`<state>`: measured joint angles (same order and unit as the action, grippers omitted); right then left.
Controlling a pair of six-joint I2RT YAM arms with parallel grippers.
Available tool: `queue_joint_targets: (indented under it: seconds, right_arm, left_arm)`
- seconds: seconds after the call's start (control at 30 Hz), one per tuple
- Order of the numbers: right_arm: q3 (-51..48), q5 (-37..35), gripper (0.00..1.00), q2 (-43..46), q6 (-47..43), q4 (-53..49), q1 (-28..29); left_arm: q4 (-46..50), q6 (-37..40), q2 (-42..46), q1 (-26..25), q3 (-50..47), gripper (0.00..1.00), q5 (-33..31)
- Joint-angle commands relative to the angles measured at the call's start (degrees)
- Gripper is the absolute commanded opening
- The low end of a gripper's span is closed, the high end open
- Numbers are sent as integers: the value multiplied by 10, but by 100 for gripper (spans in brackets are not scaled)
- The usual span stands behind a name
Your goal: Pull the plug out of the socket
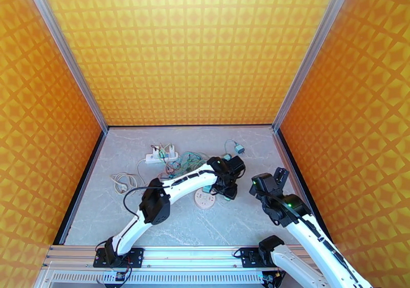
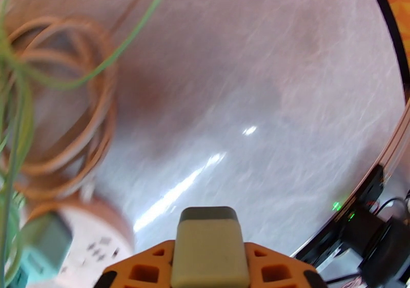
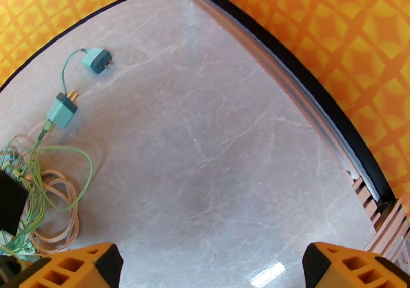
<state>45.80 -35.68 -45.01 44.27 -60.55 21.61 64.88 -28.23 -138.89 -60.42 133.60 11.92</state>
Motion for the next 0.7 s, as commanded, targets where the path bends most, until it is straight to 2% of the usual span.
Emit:
queue_joint_targets:
  seconds: [0.0,0.07,0.13,0.2,0.27,0.4,0.53,0.67]
  right_arm:
    - [7,-12,99,4,9,-9,-4]
    - [3,-3,98,4,10,-8,-4]
    - [-2,5,98,4,10,-6,-4]
    - [-6,15,98,4,7,-1,-4]
    - [-12,24,98,4,7,4,-4]
    - [-24,53,98,1,1,26,-4]
    - [-34,90,99,-11,-16,61,-4]
    - [-40,163,99,-29,-52,118,-4]
  left_arm:
    - [-30,-10,-32,1,41,6,24]
    - [-38,-13,-44,4,44,10,25]
    - [-38,-16,-49,6,43,23,27]
    - [-37,-15,-44,7,40,30,28]
    - [-40,-14,-31,8,36,49,28]
    - [-38,-16,5,13,28,72,27]
    - [-34,-12,60,20,12,77,9]
    - [-30,-7,125,26,-27,78,-29]
